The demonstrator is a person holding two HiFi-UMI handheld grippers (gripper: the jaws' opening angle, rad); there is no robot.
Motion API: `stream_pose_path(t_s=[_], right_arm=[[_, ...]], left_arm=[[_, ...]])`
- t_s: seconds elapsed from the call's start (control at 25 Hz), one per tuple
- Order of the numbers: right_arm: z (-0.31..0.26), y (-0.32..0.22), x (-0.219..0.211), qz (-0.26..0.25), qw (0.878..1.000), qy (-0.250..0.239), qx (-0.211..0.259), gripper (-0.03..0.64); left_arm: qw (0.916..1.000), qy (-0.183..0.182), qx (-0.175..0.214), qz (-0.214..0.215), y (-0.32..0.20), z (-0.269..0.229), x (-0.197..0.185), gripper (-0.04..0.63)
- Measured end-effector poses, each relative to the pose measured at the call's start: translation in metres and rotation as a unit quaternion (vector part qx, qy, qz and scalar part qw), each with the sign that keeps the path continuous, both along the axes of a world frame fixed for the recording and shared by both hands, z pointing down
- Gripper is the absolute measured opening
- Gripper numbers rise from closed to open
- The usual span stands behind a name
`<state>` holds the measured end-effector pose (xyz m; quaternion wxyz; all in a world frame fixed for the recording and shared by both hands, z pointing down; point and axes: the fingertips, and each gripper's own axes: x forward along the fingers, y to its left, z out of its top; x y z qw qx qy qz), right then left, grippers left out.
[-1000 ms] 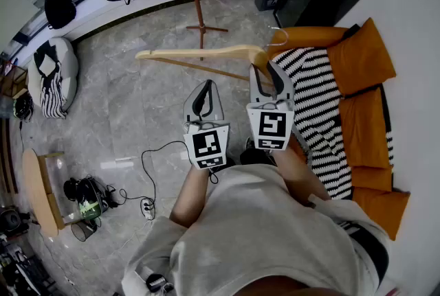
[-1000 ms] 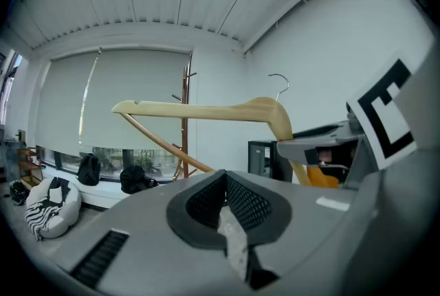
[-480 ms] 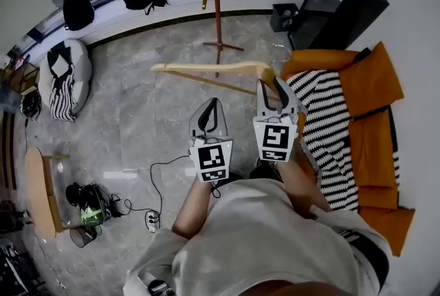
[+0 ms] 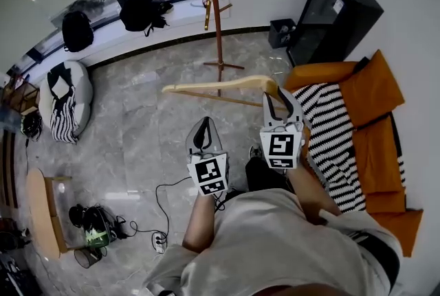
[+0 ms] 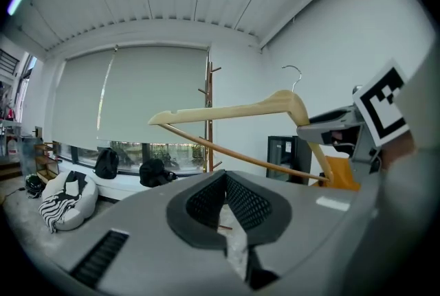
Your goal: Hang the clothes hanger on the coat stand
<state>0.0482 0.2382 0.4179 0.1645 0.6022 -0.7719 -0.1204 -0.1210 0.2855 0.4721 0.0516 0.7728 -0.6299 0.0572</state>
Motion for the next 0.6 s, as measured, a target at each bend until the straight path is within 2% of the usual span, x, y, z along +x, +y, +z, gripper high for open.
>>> stream_pose_path(t_s=[0.24,0.36,0.48,0.6], right_arm=[[-0.007,-0.058,-0.02,-0.022,1.0,-0.012,0.01,0.115],[-0.011,-0.089,-0.025,-0.027,1.0,0.001,0.013,0.115],[-0.014,-0.121,-0.014,-0.024,0.999,0.021,0.013,0.115],[-0.011,-0.155,0.002,-0.031,0.999,0.016,0.009,0.115]], left_arm=[[0.9998,-0.018,0.002,-0.004,-0.044,-0.007,-0.007,0.008],[0.9997,-0.024,0.001,-0.006,-0.077,-0.014,-0.008,0.008],[0.9996,-0.028,-0.001,-0.002,-0.112,-0.015,0.006,0.008],[0.9993,-0.038,-0.004,0.003,-0.146,-0.014,0.027,0.008]])
